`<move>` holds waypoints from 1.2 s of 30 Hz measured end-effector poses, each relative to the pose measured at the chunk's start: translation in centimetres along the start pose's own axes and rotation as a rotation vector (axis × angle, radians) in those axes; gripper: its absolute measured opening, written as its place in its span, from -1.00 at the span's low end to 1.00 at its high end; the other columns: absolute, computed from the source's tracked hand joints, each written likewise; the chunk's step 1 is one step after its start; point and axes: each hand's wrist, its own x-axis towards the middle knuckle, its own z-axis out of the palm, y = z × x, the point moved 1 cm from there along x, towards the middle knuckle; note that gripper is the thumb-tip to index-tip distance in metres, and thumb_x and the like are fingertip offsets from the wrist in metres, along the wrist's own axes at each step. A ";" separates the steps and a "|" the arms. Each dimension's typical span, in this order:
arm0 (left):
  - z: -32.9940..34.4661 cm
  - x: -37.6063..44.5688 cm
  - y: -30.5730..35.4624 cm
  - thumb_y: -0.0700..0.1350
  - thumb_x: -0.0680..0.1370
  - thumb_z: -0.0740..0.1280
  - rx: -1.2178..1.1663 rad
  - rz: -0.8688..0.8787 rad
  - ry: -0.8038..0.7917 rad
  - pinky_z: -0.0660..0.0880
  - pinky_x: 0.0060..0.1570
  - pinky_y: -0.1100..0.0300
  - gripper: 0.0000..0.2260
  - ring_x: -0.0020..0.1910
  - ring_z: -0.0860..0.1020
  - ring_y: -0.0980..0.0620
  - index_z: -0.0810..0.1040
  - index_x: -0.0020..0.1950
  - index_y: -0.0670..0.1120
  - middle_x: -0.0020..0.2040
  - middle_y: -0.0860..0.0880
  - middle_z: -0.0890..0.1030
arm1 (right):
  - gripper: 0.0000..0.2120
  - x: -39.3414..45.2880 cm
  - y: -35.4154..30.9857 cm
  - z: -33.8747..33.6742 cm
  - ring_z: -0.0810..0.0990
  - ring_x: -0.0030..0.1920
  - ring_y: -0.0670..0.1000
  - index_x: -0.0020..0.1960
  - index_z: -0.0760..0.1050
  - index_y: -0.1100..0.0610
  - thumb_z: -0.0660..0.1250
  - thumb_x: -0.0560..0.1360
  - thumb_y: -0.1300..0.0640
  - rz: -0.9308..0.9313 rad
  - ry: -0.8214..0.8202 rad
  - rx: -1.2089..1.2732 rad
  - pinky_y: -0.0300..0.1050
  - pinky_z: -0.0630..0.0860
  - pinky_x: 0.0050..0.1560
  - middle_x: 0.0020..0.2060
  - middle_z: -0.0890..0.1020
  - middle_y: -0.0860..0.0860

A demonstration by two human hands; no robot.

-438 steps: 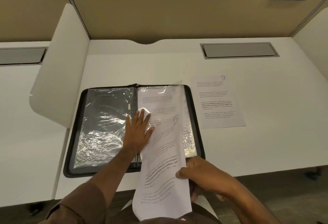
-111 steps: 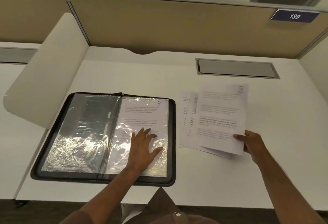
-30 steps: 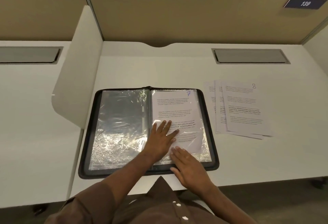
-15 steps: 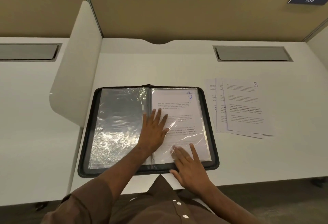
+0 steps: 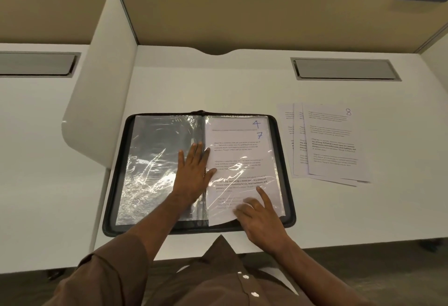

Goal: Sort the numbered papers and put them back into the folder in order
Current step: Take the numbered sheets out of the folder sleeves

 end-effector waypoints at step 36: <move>0.2 -0.2 0.0 0.27 0.67 -0.09 -0.011 0.000 0.001 -0.17 0.56 -0.25 -0.36 0.62 -0.18 -0.05 0.00 0.66 -0.05 0.66 -0.10 -0.04 | -0.74 -5.8 3.5 -2.7 0.74 -0.21 0.06 0.05 0.58 0.18 0.45 0.54 -0.01 1.439 -0.308 1.267 -0.16 0.62 -0.30 -0.13 0.73 0.06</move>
